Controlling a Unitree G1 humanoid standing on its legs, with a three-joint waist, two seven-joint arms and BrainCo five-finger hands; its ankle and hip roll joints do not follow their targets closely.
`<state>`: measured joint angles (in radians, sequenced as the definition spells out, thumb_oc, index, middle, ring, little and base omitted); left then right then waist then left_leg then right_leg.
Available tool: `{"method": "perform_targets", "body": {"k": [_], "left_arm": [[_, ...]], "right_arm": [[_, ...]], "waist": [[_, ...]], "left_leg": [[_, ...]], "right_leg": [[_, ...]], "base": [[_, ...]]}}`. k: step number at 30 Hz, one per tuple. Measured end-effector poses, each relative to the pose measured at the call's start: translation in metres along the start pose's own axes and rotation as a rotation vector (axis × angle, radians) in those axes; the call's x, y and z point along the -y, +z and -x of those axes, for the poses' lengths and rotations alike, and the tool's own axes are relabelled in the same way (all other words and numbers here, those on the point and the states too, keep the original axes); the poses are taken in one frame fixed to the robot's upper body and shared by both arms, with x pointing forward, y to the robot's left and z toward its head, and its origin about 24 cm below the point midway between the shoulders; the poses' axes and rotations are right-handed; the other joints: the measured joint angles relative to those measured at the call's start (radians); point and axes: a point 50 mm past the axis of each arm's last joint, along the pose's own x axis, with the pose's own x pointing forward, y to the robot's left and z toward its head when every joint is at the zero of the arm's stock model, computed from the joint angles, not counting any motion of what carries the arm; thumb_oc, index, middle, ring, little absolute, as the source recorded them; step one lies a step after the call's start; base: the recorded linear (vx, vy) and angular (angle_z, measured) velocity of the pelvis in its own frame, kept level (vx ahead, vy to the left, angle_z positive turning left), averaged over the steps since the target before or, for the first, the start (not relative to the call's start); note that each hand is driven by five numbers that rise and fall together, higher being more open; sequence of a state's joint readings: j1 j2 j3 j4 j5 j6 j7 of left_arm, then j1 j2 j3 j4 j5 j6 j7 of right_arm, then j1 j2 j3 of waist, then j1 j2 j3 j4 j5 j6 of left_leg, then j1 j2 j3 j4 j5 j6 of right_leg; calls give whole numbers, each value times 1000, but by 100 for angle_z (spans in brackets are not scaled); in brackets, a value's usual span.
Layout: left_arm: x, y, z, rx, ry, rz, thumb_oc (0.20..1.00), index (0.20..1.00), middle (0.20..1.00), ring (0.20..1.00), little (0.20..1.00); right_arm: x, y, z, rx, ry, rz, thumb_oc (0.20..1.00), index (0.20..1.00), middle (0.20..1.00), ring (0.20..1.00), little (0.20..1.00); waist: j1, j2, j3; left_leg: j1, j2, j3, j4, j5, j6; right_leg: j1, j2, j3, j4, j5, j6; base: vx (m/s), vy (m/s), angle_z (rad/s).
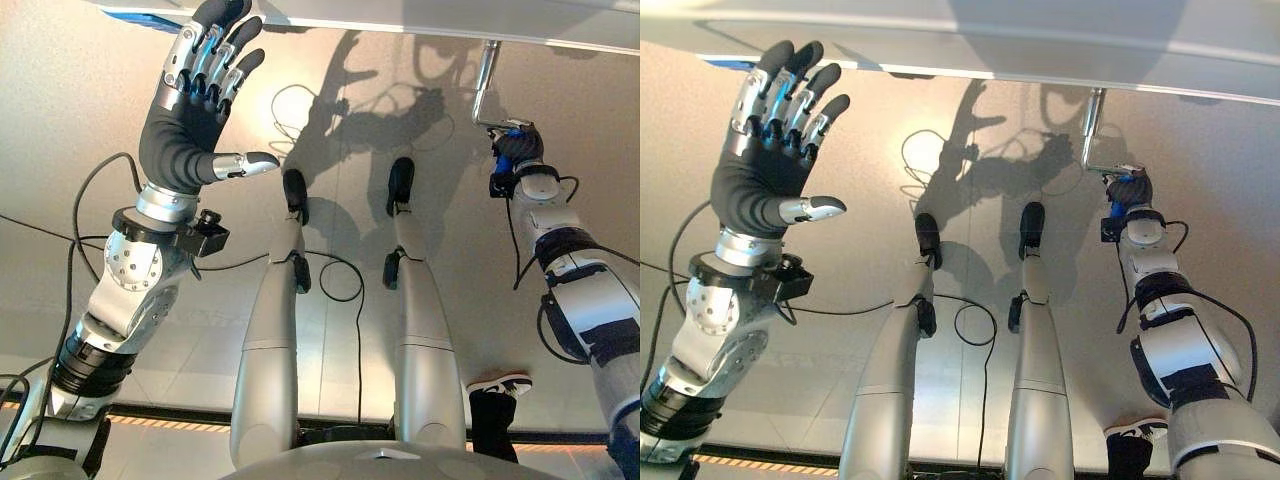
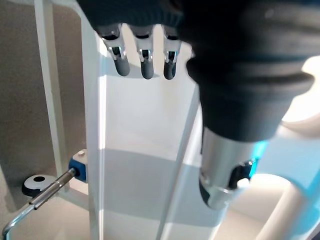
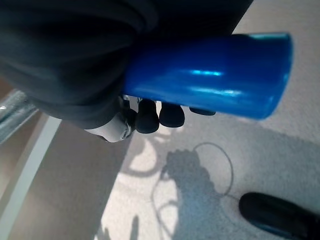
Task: Raise the hospital bed
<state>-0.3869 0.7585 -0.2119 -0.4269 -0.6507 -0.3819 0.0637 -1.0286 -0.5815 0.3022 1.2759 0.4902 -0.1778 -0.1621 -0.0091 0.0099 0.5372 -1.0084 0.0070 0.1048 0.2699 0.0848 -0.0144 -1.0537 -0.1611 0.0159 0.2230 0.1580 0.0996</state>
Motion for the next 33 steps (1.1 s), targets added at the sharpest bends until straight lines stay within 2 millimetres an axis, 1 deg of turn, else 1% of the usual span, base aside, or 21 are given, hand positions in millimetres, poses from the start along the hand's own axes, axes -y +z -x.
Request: {"method": "perform_targets", "body": {"k": [2,3,6,9,10,18,25,26,28,29,31,32,33], "left_arm": [[0,-1,-2,7,5,8,1000,1000,1000,1000,1000],[0,-2,-3,9,12,11,1000,1000,1000,1000,1000],[2,-6,-5,29,49,55,1000,1000,1000,1000,1000],[4,-8,-5,38,84,89,1000,1000,1000,1000,1000],[5,-9,-5,39,91,94,1000,1000,1000,1000,1000],[5,-11,-4,44,149,129,1000,1000,1000,1000,1000],[6,-13,-5,54,190,160,1000,1000,1000,1000,1000],[6,-13,-5,56,193,162,1000,1000,1000,1000,1000],[6,-13,-5,57,198,163,1000,1000,1000,1000,1000],[6,-13,-5,59,210,168,1000,1000,1000,1000,1000],[5,-13,-5,57,218,168,1000,1000,1000,1000,1000],[5,-14,-4,56,226,171,1000,1000,1000,1000,1000],[5,-14,-4,52,230,169,1000,1000,1000,1000,1000]], "right_arm": [[-2,-2,0,-29,-8,-38,200,200,200,200,200],[-6,-4,0,-38,-2,-44,200,200,200,200,200],[-14,-4,0,-71,-14,-90,200,200,200,200,200],[-35,-6,3,-98,9,-116,200,200,200,200,200],[-37,-6,4,-101,12,-124,200,200,200,200,200],[-55,-6,6,-116,38,-120,200,200,200,200,200],[-79,3,10,-101,96,-73,200,200,200,200,200],[-87,5,12,-87,120,-64,200,200,200,200,200],[-97,10,15,-69,150,-54,200,200,200,200,200],[-112,13,20,-41,205,-42,200,200,200,200,200],[-128,21,27,-6,257,-63,200,200,200,200,200],[-143,24,35,32,320,-82,200,200,200,200,200],[-153,29,41,57,348,-113,200,200,200,200,200]], "waist": [[10,4,1],[20,7,0],[24,10,0],[26,14,-2],[26,15,-1],[28,29,-5],[34,41,-6],[34,41,-6],[36,44,-5],[35,44,-5],[36,45,-6],[34,46,-6],[34,46,-6]], "left_leg": [[0,1,-3,0,1,0],[1,0,-4,1,1,0],[0,0,-8,1,3,-4],[1,3,-19,1,5,-12],[1,4,-21,1,6,-15],[1,19,-35,-14,19,-33],[-1,22,-36,-31,27,-41],[-3,25,-36,-35,29,-43],[-5,24,-35,-36,29,-43],[-5,26,-35,-37,29,-44],[-4,28,-36,-37,27,-47],[-2,30,-36,-37,27,-48],[-1,31,-36,-37,27,-50]], "right_leg": [[-3,1,-2,13,-3,-4],[-5,0,-2,21,-7,-5],[-21,0,-4,53,-24,-10],[-31,1,-8,81,-37,-19],[-34,1,-10,87,-41,-21],[-45,15,-25,105,-55,-38],[-57,22,-27,107,-58,-44],[-61,23,-28,107,-58,-45],[-65,25,-28,112,-60,-48],[-67,28,-28,115,-61,-50],[-68,30,-28,119,-63,-53],[-68,32,-29,121,-64,-54],[-68,33,-29,123,-65,-55]], "base": [[-2,2,2],[-4,16,5],[-2,14,2],[0,0,0],[-7,14,4],[-3,14,1],[1,5,0],[0,0,0],[0,0,0],[0,0,0],[0,0,0],[0,0,0],[0,0,0]]}}
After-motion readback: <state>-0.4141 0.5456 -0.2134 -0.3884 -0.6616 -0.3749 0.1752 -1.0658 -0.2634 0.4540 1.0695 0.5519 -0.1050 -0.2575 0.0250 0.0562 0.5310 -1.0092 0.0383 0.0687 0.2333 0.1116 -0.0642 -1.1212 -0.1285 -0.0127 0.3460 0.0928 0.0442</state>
